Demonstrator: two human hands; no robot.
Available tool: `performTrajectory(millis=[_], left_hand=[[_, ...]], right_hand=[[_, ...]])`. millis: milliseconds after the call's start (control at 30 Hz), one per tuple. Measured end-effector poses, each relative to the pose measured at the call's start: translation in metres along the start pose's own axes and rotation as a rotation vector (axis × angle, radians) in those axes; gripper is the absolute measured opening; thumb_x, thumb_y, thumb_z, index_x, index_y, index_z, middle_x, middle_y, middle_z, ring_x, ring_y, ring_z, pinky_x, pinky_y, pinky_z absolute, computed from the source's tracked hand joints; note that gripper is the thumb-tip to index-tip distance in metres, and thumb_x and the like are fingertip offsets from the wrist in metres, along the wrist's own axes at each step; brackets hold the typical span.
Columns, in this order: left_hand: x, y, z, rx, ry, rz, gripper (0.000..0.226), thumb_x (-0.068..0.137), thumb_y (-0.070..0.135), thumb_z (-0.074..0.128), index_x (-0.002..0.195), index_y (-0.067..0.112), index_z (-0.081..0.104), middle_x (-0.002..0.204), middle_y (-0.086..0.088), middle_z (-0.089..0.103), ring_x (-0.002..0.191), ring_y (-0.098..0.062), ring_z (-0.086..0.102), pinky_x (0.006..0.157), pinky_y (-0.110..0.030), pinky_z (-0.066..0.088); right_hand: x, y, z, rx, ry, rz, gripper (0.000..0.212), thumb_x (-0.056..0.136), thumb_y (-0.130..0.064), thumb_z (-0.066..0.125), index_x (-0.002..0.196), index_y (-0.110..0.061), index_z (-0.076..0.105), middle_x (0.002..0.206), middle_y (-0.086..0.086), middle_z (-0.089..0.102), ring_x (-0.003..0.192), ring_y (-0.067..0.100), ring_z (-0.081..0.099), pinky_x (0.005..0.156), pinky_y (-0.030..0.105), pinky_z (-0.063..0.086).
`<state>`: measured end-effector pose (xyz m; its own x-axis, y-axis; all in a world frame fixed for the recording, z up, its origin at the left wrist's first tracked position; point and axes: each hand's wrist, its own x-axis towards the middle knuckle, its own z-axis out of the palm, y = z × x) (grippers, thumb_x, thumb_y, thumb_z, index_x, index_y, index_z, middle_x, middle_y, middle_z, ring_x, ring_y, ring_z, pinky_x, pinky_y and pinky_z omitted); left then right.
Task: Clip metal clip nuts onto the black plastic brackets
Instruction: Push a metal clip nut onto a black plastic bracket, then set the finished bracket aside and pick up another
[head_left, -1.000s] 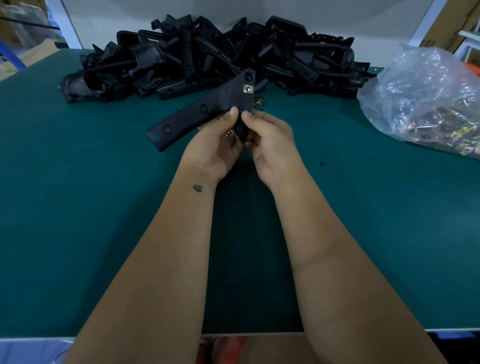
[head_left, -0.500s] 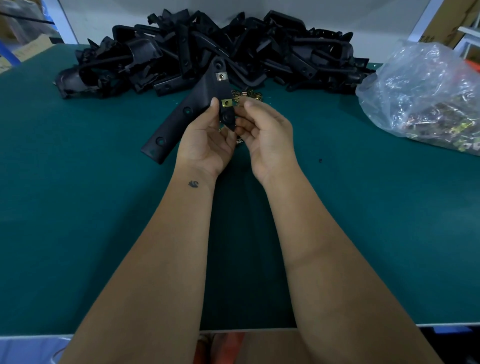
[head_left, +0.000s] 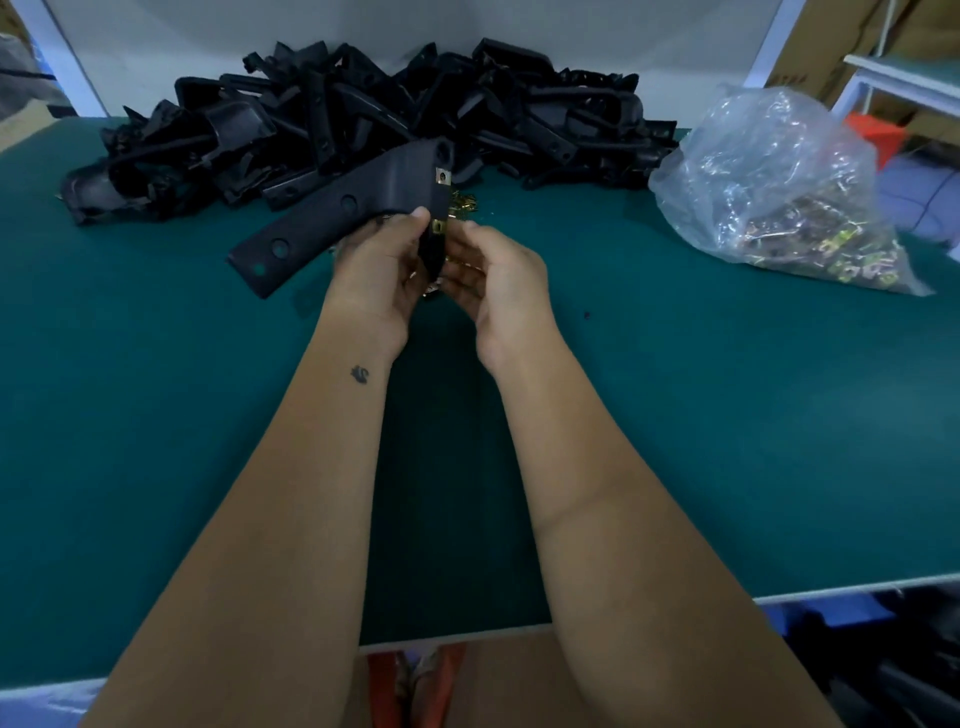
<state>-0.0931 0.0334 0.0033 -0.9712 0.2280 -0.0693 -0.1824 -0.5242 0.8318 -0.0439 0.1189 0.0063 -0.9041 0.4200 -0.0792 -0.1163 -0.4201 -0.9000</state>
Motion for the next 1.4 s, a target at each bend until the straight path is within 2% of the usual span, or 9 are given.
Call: performTrajectory(millis=[200, 300, 467, 633, 767, 967, 1067, 1200, 1400], left_hand=[[-0.029, -0.028, 0.071, 0.315, -0.060, 0.028, 0.021, 0.095, 0.018, 0.061, 0.075, 0.021, 0.066, 0.093, -0.004, 0.070, 0.096, -0.024, 0.067, 0.096, -0.042, 0.052], [-0.060, -0.051, 0.127, 0.415, -0.150, 0.057, 0.022, 0.094, 0.016, 0.061, 0.073, 0.019, 0.067, 0.081, 0.004, 0.071, 0.084, -0.015, 0.067, 0.082, -0.029, 0.055], [-0.129, -0.100, 0.205, 0.467, -0.514, 0.020, 0.009, 0.099, 0.009, 0.054, 0.094, 0.008, 0.061, 0.081, -0.009, 0.060, 0.075, -0.018, 0.054, 0.066, -0.027, 0.044], [-0.196, -0.144, 0.250, 0.573, -0.819, -0.166, 0.012, 0.101, 0.021, 0.054, 0.090, 0.022, 0.058, 0.083, 0.006, 0.067, 0.070, -0.005, 0.064, 0.049, -0.016, 0.047], [-0.254, -0.189, 0.266, 0.687, -1.087, -0.418, 0.008, 0.101, 0.019, 0.055, 0.095, 0.022, 0.059, 0.084, 0.002, 0.062, 0.066, -0.008, 0.062, 0.053, -0.019, 0.051], [-0.274, -0.227, 0.246, 1.016, -1.489, -0.570, 0.011, 0.104, 0.035, 0.047, 0.105, 0.035, 0.058, 0.103, 0.009, 0.069, 0.090, -0.008, 0.068, 0.079, -0.027, 0.053], [-0.264, -0.228, 0.240, 1.062, -1.475, -0.564, 0.013, 0.104, 0.037, 0.046, 0.104, 0.038, 0.059, 0.101, 0.012, 0.072, 0.092, -0.006, 0.068, 0.080, -0.027, 0.052], [-0.252, -0.223, 0.239, 1.040, -1.417, -0.541, 0.017, 0.105, 0.036, 0.046, 0.113, 0.035, 0.060, 0.103, 0.010, 0.072, 0.096, -0.009, 0.068, 0.084, -0.029, 0.051], [-0.248, -0.191, 0.250, 0.715, -1.275, -0.445, 0.022, 0.106, 0.019, 0.044, 0.102, 0.026, 0.063, 0.083, 0.007, 0.071, 0.070, -0.008, 0.064, 0.063, -0.019, 0.048]], right_hand=[[-0.027, -0.042, -0.052, -0.032, 0.183, -0.114, 0.012, 0.094, -0.014, 0.058, 0.086, -0.016, 0.067, 0.076, -0.004, 0.067, 0.071, 0.010, 0.061, 0.059, 0.021, 0.048], [-0.048, -0.070, -0.095, -0.042, 0.319, -0.228, 0.005, 0.095, -0.018, 0.059, 0.097, -0.014, 0.062, 0.091, -0.001, 0.066, 0.082, 0.012, 0.060, 0.068, 0.021, 0.047], [-0.099, -0.114, -0.182, 0.035, 0.612, -0.460, 0.010, 0.095, -0.014, 0.059, 0.085, -0.011, 0.060, 0.074, -0.001, 0.062, 0.066, 0.008, 0.057, 0.061, 0.019, 0.045], [-0.168, -0.121, -0.261, 0.141, 0.899, -0.545, 0.020, 0.095, -0.019, 0.062, 0.077, -0.012, 0.059, 0.062, -0.003, 0.060, 0.054, 0.009, 0.054, 0.051, 0.019, 0.043], [-0.221, -0.109, -0.319, 0.281, 1.218, -0.640, 0.023, 0.095, -0.020, 0.062, 0.075, -0.010, 0.059, 0.076, 0.009, 0.062, 0.074, 0.023, 0.057, 0.069, 0.036, 0.045], [-0.281, -0.108, -0.388, 0.462, 1.726, -0.614, 0.029, 0.095, -0.033, 0.062, 0.075, -0.015, 0.052, 0.081, 0.003, 0.062, 0.071, 0.023, 0.058, 0.065, 0.036, 0.049], [-0.291, -0.112, -0.410, 0.572, 1.777, -0.602, 0.008, 0.095, -0.026, 0.065, 0.092, -0.021, 0.060, 0.103, 0.003, 0.069, 0.091, 0.022, 0.069, 0.080, 0.040, 0.060], [-0.280, -0.106, -0.420, 0.574, 1.659, -0.389, 0.049, 0.094, -0.017, 0.065, 0.139, -0.014, 0.045, 0.122, 0.004, 0.058, 0.089, 0.017, 0.056, 0.079, 0.037, 0.054], [-0.231, -0.109, -0.376, 0.317, 1.505, -0.417, 0.029, 0.096, -0.005, 0.049, 0.124, -0.008, 0.057, 0.098, 0.005, 0.056, 0.070, 0.013, 0.048, 0.061, 0.022, 0.042]])
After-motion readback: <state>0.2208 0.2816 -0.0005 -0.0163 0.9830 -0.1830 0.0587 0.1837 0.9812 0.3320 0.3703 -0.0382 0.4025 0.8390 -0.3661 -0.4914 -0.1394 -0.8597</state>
